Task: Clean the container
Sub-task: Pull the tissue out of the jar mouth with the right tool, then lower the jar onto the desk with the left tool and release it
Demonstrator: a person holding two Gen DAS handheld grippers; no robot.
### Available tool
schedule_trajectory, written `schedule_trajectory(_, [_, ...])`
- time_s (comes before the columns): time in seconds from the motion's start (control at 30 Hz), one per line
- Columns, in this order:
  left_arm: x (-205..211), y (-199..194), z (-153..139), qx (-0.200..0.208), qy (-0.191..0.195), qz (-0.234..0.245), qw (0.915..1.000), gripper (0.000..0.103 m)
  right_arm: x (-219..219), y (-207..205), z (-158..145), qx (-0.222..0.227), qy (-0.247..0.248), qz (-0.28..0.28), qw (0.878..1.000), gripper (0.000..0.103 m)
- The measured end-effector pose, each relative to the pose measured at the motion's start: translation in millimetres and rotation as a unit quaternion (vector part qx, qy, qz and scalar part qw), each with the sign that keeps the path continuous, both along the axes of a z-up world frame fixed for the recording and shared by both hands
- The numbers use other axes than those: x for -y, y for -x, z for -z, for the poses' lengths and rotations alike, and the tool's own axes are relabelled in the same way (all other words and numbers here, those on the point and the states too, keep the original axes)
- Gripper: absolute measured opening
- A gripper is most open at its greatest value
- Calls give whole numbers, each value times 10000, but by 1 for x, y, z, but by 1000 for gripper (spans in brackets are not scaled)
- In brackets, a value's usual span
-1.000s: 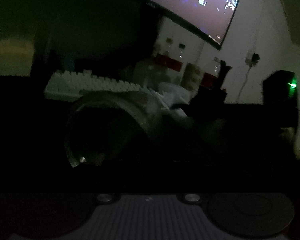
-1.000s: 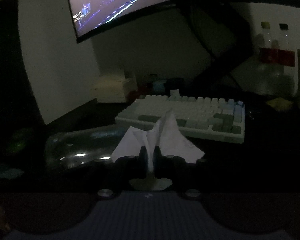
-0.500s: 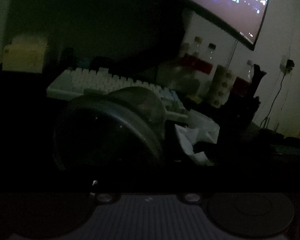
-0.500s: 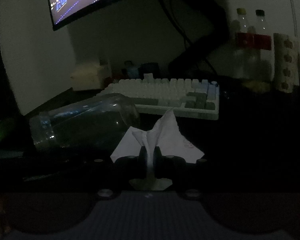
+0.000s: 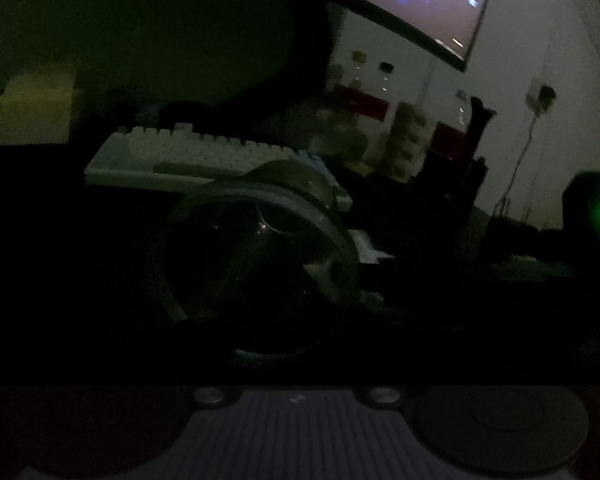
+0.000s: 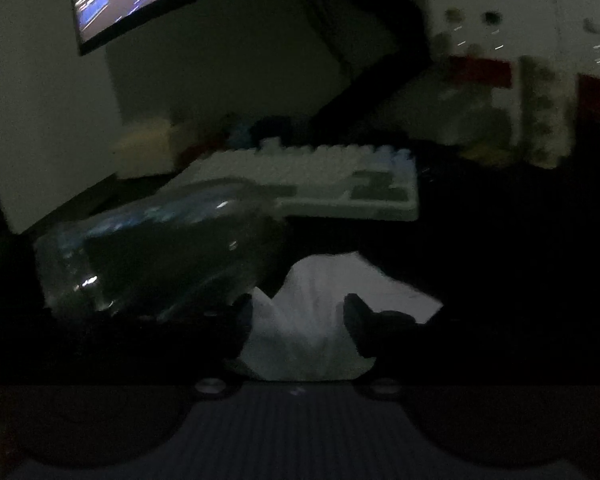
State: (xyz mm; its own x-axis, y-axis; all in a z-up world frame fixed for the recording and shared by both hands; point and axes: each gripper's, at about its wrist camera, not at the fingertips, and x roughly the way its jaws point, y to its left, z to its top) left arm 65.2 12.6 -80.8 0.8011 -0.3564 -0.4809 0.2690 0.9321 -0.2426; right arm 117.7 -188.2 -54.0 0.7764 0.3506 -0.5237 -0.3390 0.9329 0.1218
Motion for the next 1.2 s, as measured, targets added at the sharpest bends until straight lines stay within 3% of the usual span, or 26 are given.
schedule_trajectory(0.07, [1, 1, 0, 21, -68, 66, 10000, 54, 2, 5, -3, 131, -63, 164, 9998, 94])
schedule_trajectory(0.1, [1, 2, 0, 29, -102, 98, 9999, 55, 4, 7, -4, 182, -114, 195, 9996, 98])
schedule_trajectory(0.17, [1, 2, 0, 35, -143, 213, 9997, 72, 6, 12, -6, 211, -184, 254, 9993, 103])
schedule_trajectory(0.2, [0, 3, -1, 51, -177, 240, 9995, 86, 7, 13, -6, 191, -221, 266, 9992, 103])
schedule_trajectory(0.4, [-7, 15, 0, 66, -497, 265, 9984, 90, 13, 17, 1, -130, -456, 267, 9985, 103])
schedule_trajectory(0.57, [-25, 20, 2, -24, -546, 202, 9983, 92, 17, 22, 2, -31, -589, 220, 9980, 103])
schedule_trajectory(0.6, [-28, 20, 2, 42, -513, 211, 9985, 91, 17, 24, 2, 15, -646, 183, 9977, 103])
schedule_trajectory(0.63, [-30, 20, 3, 85, -449, 264, 9986, 84, 18, 27, 1, 75, -695, 143, 9975, 103])
schedule_trajectory(0.67, [-32, 20, 3, 100, -389, 335, 9986, 79, 18, 29, 0, 172, -727, 96, 9972, 97])
schedule_trajectory(0.7, [-33, 21, 3, 183, -338, 351, 9986, 77, 19, 32, 0, 309, -745, 42, 9967, 73])
schedule_trajectory(0.73, [-34, 22, 1, 305, -319, 366, 9984, 67, 19, 34, -1, 413, -726, -20, 9965, 58])
schedule_trajectory(0.77, [-33, 23, 0, 431, -312, 390, 9978, 45, 17, 36, -1, 438, -656, -83, 9969, 44])
schedule_trajectory(0.87, [-33, 17, -2, 480, -102, 511, 9975, 25, 17, 35, 1, 269, -701, -202, 9970, 46])
schedule_trajectory(1.0, [-22, 9, 0, 517, -155, 464, 9975, 24, 18, 35, 3, 124, -795, -179, 9966, 60])
schedule_trajectory(1.2, [3, -2, 4, 347, -94, 440, 9984, 25, 19, 34, 2, 156, -497, -34, 9986, 60])
